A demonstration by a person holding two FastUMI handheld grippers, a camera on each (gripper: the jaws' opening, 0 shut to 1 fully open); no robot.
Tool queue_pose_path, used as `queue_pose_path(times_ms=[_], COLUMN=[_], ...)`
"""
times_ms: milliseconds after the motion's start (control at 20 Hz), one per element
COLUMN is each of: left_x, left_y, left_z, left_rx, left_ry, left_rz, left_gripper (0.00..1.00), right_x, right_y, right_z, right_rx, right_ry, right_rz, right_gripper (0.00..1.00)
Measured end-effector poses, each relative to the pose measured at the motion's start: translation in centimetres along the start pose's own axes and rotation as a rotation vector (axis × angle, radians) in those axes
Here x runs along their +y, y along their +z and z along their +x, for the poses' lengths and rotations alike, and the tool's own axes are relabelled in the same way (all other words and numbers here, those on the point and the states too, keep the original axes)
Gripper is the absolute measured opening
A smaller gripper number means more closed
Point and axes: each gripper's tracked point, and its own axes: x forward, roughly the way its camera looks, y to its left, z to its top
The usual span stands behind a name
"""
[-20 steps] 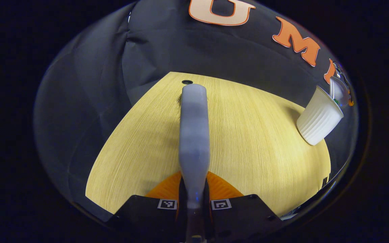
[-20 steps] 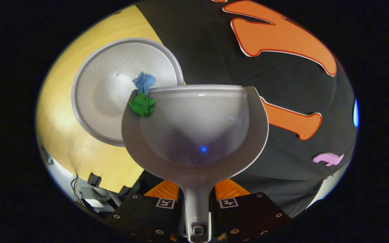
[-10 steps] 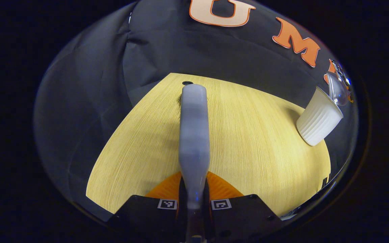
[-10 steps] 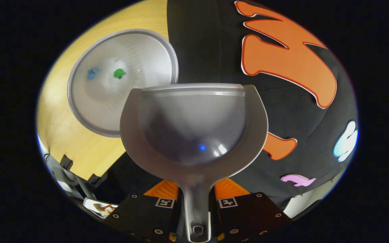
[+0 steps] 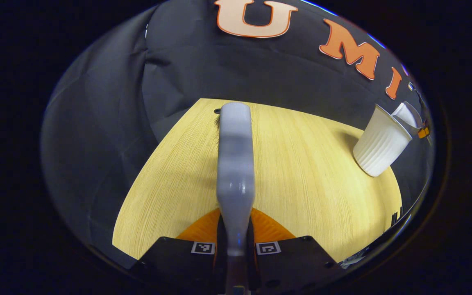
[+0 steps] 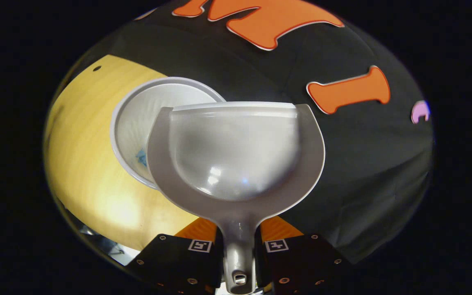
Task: Pick up the small broom and dustpan from the desktop, sweep the trash into the dustpan with the broom, and then empty the trash into the garbage bin.
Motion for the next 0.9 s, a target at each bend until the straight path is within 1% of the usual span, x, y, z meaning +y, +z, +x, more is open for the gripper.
queue_pose_path(times_ms=[50,100,150,200,300,500,550,600,650,750,800,850,900], left_x=[-0.5,-1.3,-2.2,-3.0,-4.4,-6.3,-6.7,-7.1,-7.3,-7.6,-7.7,-7.8,-8.0], left_y=[0.4,1.0,1.5,1.8,2.6,4.4,4.6,4.8,4.7,4.0,3.7,3.2,2.8], left_z=[-0.2,-0.4,-0.6,-0.7,-1.0,-1.8,-1.8,-2.1,-2.1,-2.2,-2.2,-2.2,-2.2], left_rx=[-0.006,-0.012,-0.017,-0.019,-0.025,-0.036,-0.034,-0.031,-0.025,-0.009,0.001,0.012,0.021], left_ry=[-0.005,-0.012,-0.022,-0.032,-0.047,-0.061,-0.067,-0.072,-0.076,-0.083,-0.083,-0.083,-0.087], left_rz=[0.01,0.017,0.022,0.025,0.034,0.063,0.064,0.063,0.06,0.052,0.05,0.051,0.053], left_gripper=[0.23,0.23,0.23,0.22,0.22,0.22,0.22,0.22,0.22,0.23,0.22,0.23,0.23], right_x=[0.6,1.1,1.7,1.8,2.0,4.4,5.5,6.8,8.4,13.3,15.2,17.1,18.9], right_y=[-0.4,-0.6,-0.8,-1.2,-1.1,0.3,0.5,0.2,-0.3,-1.6,-1.9,-2.2,-2.7], right_z=[-0.4,-0.7,-1.4,-1.7,-2.3,-2.7,-3.2,-4.2,-4.8,-6.3,-6.7,-6.9,-7.2], right_rx=[-0.014,-0.03,-0.052,-0.071,-0.122,-0.195,-0.206,-0.213,-0.218,-0.219,-0.215,-0.204,-0.193], right_ry=[0.016,0.036,0.057,0.075,0.098,0.189,0.208,0.224,0.243,0.29,0.313,0.334,0.357], right_rz=[0.06,0.114,0.162,0.202,0.267,0.382,0.394,0.398,0.4,0.422,0.43,0.438,0.447], right_gripper=[0.33,0.29,0.33,0.33,0.33,0.33,0.33,0.36,0.33,0.33,0.33,0.33,0.37])
